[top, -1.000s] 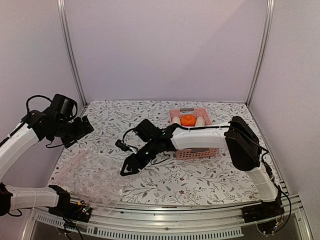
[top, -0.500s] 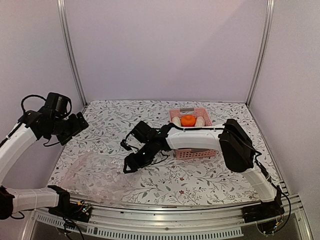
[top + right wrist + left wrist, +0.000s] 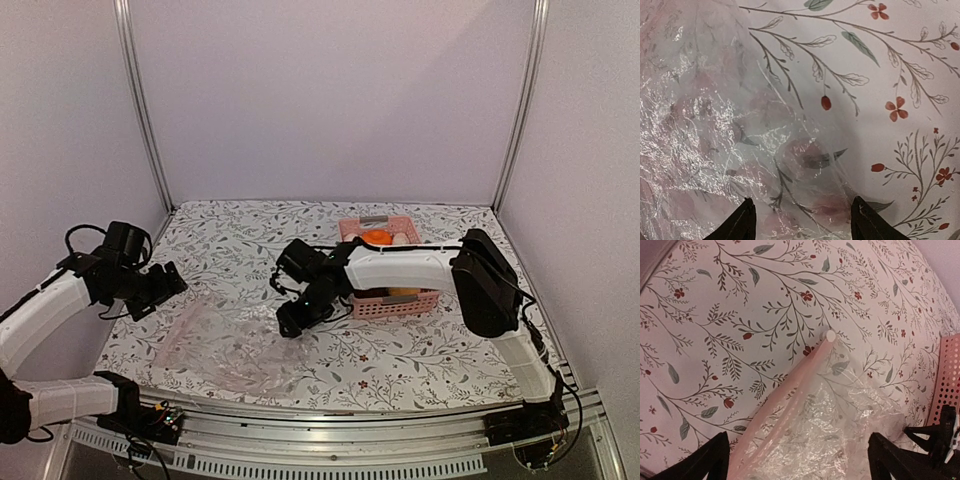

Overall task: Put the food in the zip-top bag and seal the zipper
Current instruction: Adjust the zipper food storage bag at the corner of the board, then pick up the zipper food storage bag at the corner of the board.

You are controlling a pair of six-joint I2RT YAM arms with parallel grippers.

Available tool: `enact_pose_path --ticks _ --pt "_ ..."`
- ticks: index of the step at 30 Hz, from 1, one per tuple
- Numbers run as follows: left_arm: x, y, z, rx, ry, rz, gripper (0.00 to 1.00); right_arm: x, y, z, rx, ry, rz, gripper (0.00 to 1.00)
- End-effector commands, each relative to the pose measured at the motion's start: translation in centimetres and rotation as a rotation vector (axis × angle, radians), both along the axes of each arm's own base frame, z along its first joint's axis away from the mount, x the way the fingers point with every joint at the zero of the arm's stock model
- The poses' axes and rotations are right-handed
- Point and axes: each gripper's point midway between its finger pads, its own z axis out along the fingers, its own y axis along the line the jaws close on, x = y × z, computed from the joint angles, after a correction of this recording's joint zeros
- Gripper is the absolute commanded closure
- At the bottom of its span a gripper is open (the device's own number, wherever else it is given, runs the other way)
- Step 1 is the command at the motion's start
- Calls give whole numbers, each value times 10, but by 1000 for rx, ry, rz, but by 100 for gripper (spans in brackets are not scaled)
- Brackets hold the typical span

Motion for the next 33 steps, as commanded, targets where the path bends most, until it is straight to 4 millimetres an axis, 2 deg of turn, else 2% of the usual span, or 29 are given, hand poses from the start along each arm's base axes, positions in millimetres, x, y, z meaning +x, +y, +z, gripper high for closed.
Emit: enact_pose_path --ticks 1,6,11,14,19,23,25,27,33 --pt "10 -6 -17 -35 -31 -62 5 21 -35 18 -70 -97 10 37" --pt "26 -27 -37 -113 -30 -165 14 15 -38 38 -15 -126 62 37" --pt "39 -41 -42 -149 -45 -243 24 13 -39 44 -2 -131 82 36" --pt "39 -44 -52 -151 -1 -264 30 14 -39 46 6 -130 84 36" --pt "31 -42 -66 -122 64 -293 31 16 -36 55 33 -138 90 36" --pt "26 -57 -70 -180 85 -377 35 16 -33 68 65 -150 100 35" --pt "22 -67 -70 -234 91 -420 42 16 -33 75 80 -158 100 35" --pt "20 -74 -71 -268 100 -449 53 18 -33 79 89 -163 96 35" --pt "19 -93 -63 -379 111 -522 72 25 -35 95 123 -173 81 35"
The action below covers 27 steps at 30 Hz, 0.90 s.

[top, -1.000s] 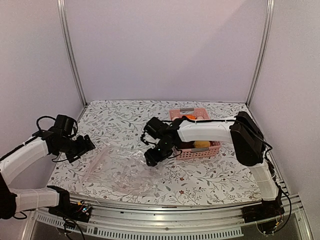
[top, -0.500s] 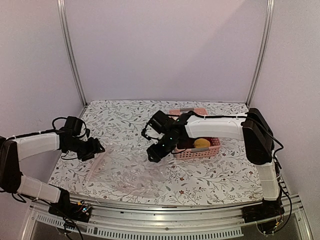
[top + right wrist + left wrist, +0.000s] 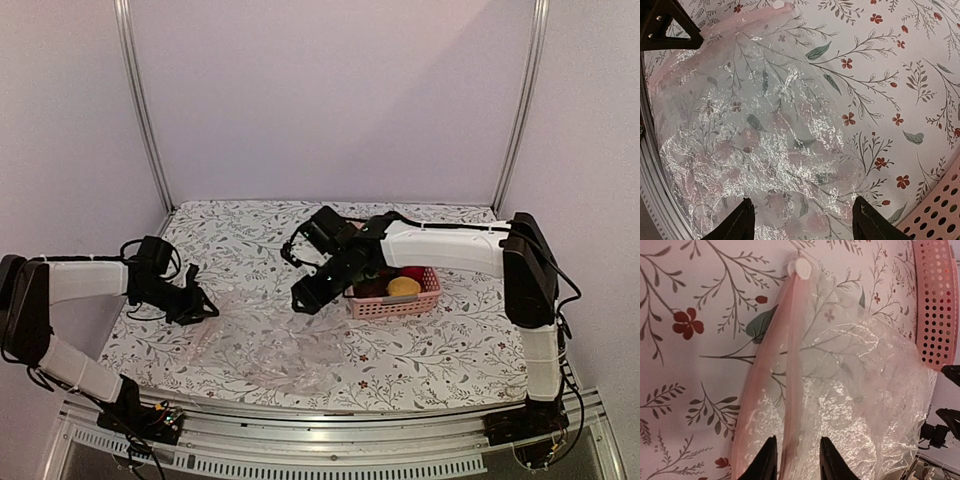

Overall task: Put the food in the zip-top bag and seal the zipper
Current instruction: Pick up the zipper food storage bag at the corner of the board.

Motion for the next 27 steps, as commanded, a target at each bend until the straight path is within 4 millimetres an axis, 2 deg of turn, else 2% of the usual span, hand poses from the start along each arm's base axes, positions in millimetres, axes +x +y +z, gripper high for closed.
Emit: enact_pose_path --ticks 1,2,5,7,11,13,17,18,20,21,24,27 --pt "7 -20 19 -122 -14 -73 72 9 -3 30 63 -31 -5 35" --pt "9 -22 21 -133 -13 -76 76 10 -4 35 71 -38 -7 35" --pt "18 -24 32 -141 -18 -68 97 16 -7 43 90 -36 -22 35" --pt "25 -20 43 -109 -25 -51 100 21 -11 51 106 -36 -38 35" --pt "58 -7 106 37 -139 -8 100 33 -22 81 161 -43 -88 35" --pt "73 -7 149 122 -263 17 100 41 -29 101 196 -60 -120 35" --pt "89 -27 254 191 -548 22 100 58 -50 139 262 -95 -203 35" --pt "91 -35 274 215 -589 -3 100 62 -55 147 278 -101 -221 35" --pt "92 -56 298 279 -639 -81 100 66 -64 160 313 -100 -249 35" --pt "91 -70 301 323 -651 -138 100 68 -69 163 325 -98 -262 35" --pt "82 -113 289 429 -653 -316 100 72 -81 167 350 -97 -293 35" --pt "73 -147 247 472 -601 -435 100 75 -93 164 355 -89 -319 34"
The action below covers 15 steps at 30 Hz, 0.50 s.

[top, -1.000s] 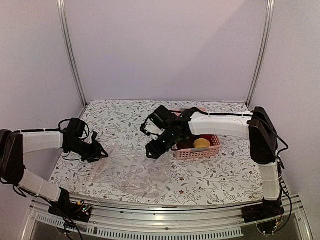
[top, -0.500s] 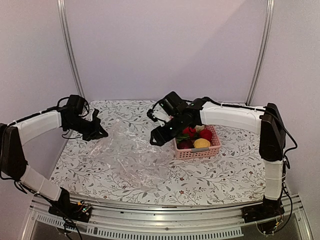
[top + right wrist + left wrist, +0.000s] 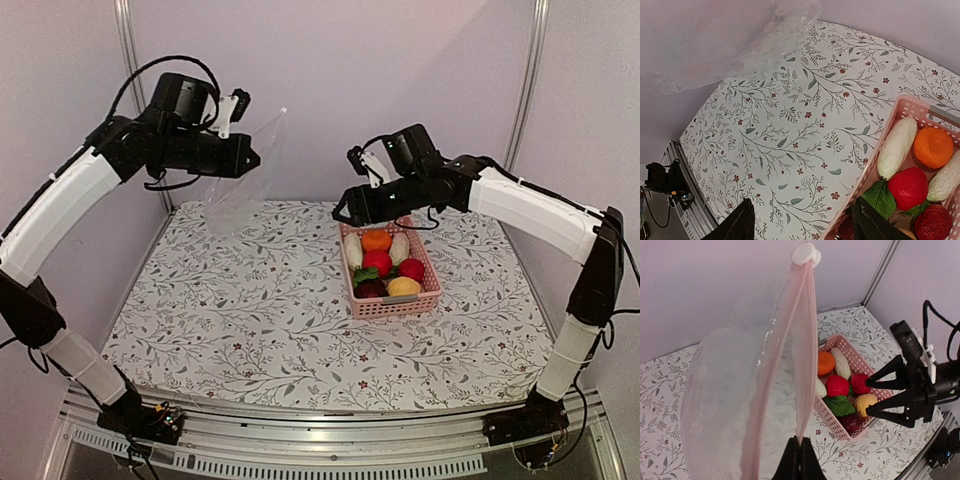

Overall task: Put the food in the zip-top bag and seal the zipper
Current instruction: Pick up the zipper food storage bag at the corner of the board, then place the zipper food storage bag at the center of the board.

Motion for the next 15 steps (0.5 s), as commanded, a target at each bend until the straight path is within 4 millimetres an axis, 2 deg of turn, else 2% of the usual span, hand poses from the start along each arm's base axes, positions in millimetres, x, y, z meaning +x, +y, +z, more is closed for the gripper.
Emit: enact_pose_path --ticks 1,5,6,8,10,12,15 --pt "-15 -25 -116 342 198 -74 100 0 -16 -11 14 49 -39 35" --pt "-24 -45 -165 388 234 -87 98 -2 -33 -29 -1 88 -74 35" --pt "-27 -52 -171 386 229 -98 90 -4 -36 -35 -3 98 -79 35" --pt "-33 -67 -172 398 205 -124 68 -8 -41 -40 -2 109 -83 35" --pt "-38 -77 -163 422 166 -144 58 -12 -45 -46 -10 118 -85 35" --pt "-42 -78 -157 464 128 -138 55 -15 -48 -51 -11 125 -89 34" --pt "-52 -70 -169 548 114 -108 54 -19 -51 -56 -5 132 -90 34"
